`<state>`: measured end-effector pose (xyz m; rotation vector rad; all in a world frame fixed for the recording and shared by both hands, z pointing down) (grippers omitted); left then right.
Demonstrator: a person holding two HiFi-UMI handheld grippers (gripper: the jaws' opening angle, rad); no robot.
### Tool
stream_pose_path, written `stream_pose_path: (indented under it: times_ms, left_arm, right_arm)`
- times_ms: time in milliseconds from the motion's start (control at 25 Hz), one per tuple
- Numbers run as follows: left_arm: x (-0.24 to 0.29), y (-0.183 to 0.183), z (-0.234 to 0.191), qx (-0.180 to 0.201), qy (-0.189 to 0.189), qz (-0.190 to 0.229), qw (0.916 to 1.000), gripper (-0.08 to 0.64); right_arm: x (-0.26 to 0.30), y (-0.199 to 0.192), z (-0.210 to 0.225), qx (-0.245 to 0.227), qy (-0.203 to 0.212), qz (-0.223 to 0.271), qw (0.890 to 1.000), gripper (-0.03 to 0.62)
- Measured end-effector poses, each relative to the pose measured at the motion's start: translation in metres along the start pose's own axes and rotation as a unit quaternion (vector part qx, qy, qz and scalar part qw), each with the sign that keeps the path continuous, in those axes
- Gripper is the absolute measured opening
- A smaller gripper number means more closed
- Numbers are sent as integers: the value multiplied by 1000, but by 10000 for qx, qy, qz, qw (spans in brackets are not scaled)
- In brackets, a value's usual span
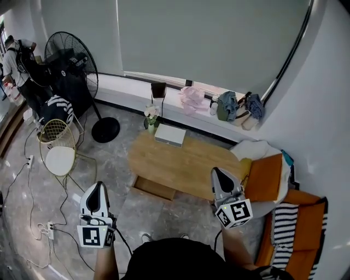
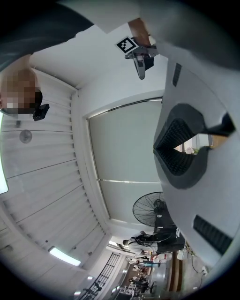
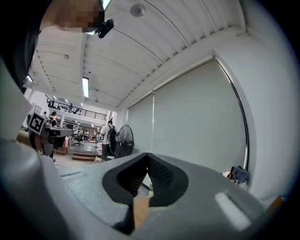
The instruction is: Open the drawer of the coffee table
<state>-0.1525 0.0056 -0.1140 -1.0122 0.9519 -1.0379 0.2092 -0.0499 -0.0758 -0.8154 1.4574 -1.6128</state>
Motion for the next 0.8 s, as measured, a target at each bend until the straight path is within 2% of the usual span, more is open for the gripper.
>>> stream_pose_path:
  times_ms: [200, 360, 440, 520, 800]
  left_arm:
    - [2, -3, 4, 3, -56, -25, 10000, 8]
    - [5, -3, 8, -176, -154, 57, 9997, 8]
    - [3, -7, 7, -240, -140, -41, 9996, 8]
    - [2, -11, 3, -182, -86, -148, 9997, 8]
    - [6, -8, 2, -129, -74, -119, 9998, 8]
  right_arm:
    - [-5, 1, -3, -68, 6, 18, 10000, 5]
    - [-6, -3, -4, -46, 20, -11, 10000, 5]
    - [-5, -5, -6, -14, 27, -22, 10000, 5]
    - [-3, -6, -8, -3, 41, -40, 10000, 5]
    - [1, -5, -11, 13, 113, -18, 9999, 5]
Point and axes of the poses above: the fingertips, and each gripper's own axes: x forward along the fingers, z to its right, y out of its top, the point moved 3 cm from there along -x, backward along the fingers, and after that the axes turned 9 degrees about x, right-handed, at the moved point
